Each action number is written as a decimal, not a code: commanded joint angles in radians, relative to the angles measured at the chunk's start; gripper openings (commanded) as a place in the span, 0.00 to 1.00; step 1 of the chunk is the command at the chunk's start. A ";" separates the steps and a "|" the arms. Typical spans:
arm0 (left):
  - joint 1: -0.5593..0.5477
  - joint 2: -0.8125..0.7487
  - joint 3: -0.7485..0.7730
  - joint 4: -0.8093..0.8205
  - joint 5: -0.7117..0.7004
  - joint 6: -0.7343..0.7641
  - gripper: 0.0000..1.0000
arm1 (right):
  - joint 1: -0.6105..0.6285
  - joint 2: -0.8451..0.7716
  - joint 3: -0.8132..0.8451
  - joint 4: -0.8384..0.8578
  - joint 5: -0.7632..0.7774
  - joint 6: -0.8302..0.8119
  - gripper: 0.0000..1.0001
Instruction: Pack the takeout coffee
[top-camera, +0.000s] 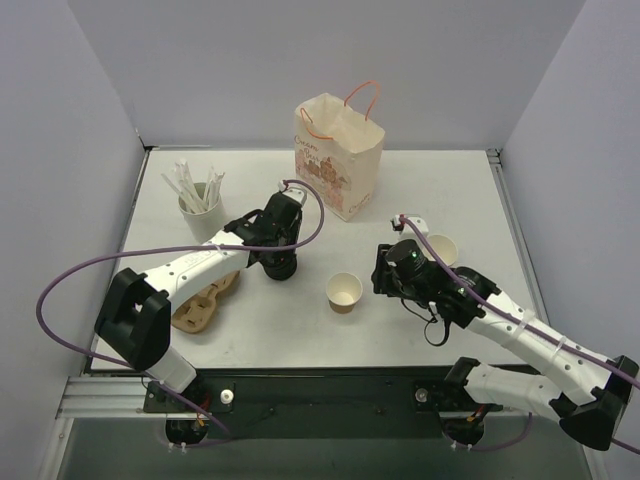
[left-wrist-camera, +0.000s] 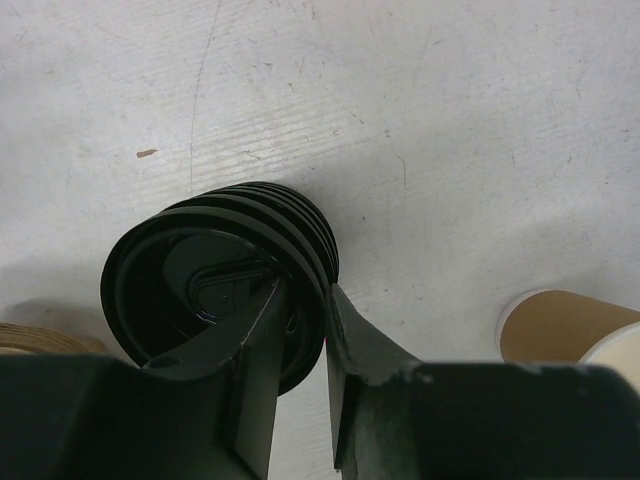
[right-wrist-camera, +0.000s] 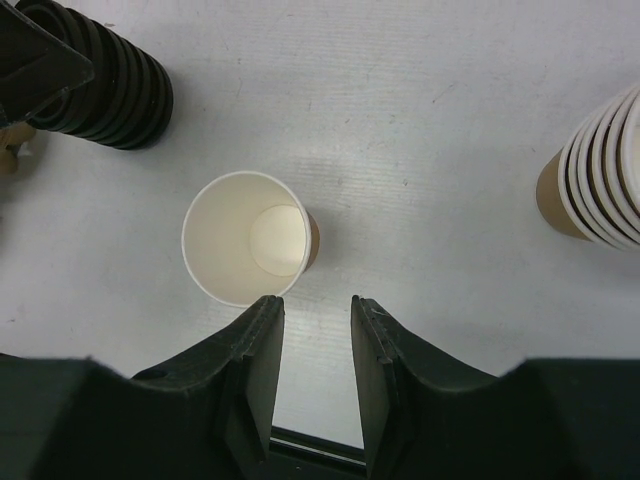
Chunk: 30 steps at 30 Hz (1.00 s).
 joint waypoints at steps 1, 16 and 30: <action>-0.003 -0.001 0.047 0.012 -0.011 0.006 0.32 | 0.009 -0.033 0.019 -0.020 0.041 -0.011 0.34; -0.005 0.024 0.060 0.001 -0.013 0.010 0.37 | 0.007 -0.059 0.008 -0.020 0.043 -0.010 0.34; -0.003 -0.025 0.073 -0.030 -0.010 0.016 0.26 | 0.009 -0.047 0.008 -0.020 0.040 -0.015 0.34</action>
